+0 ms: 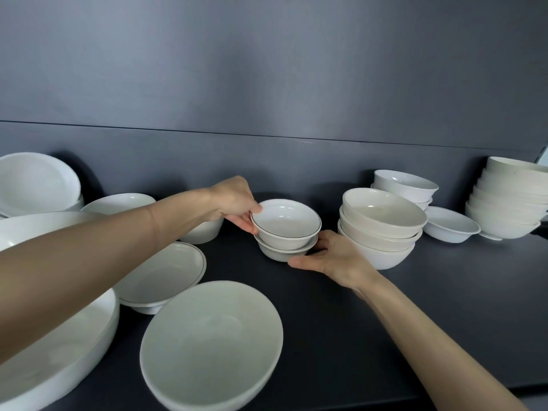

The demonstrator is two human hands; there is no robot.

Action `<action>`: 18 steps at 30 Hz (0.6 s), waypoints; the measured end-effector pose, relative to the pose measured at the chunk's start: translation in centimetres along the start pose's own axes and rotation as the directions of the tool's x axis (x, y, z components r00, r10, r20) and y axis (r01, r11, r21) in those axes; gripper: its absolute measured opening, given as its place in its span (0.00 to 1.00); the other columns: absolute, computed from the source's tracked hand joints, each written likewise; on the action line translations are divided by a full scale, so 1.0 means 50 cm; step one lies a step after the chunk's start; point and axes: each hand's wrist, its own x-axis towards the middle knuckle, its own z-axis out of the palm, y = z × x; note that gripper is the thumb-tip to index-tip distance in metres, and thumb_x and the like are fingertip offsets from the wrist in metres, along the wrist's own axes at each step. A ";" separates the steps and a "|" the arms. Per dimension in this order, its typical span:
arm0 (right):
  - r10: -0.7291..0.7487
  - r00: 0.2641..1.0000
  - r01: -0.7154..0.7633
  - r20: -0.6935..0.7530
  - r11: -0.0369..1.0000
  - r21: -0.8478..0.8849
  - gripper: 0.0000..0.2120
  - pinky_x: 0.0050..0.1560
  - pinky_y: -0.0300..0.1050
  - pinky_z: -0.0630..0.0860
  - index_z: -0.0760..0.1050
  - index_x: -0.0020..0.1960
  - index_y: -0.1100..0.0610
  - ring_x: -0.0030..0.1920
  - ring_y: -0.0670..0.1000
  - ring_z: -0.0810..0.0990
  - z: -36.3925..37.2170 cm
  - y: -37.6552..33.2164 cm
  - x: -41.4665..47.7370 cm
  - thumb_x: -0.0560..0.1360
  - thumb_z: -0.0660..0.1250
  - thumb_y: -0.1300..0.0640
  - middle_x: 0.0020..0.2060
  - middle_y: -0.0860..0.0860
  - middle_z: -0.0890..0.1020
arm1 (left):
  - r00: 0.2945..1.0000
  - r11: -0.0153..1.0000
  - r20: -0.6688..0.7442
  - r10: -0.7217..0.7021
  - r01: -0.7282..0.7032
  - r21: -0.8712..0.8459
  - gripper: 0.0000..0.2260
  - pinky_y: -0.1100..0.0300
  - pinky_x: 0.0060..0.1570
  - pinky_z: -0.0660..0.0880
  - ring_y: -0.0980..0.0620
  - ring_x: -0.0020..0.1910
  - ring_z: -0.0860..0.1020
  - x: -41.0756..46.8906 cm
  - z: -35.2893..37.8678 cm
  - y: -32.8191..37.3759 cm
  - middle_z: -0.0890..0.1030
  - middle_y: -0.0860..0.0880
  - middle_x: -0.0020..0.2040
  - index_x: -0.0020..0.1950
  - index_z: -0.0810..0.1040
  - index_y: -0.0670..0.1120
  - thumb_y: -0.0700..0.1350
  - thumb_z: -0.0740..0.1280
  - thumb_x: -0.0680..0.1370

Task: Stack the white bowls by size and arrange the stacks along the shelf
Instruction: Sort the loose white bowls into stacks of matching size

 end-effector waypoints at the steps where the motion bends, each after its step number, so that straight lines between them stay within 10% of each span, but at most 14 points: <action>1: -0.002 1.000 0.002 -0.002 1.000 0.000 0.34 0.59 0.50 0.77 0.72 0.61 0.55 0.52 0.48 0.82 0.001 0.001 0.002 0.60 0.81 0.49 0.53 0.46 0.82 | 1.000 1.000 0.004 -0.008 0.008 -0.003 0.09 0.66 0.26 0.77 0.52 0.24 0.81 0.002 0.003 0.000 0.80 0.37 0.35 0.52 0.76 0.27 0.33 0.61 0.79; 18: -0.028 1.000 0.028 -0.009 1.000 0.005 0.32 0.61 0.48 0.76 0.69 0.63 0.57 0.56 0.48 0.80 0.005 0.008 0.014 0.65 0.79 0.51 0.57 0.49 0.80 | 0.998 0.990 -0.053 0.032 -0.024 0.136 0.10 0.67 0.23 0.74 0.53 0.23 0.78 0.022 0.005 -0.025 0.79 0.42 0.30 0.39 0.78 0.35 0.40 0.68 0.78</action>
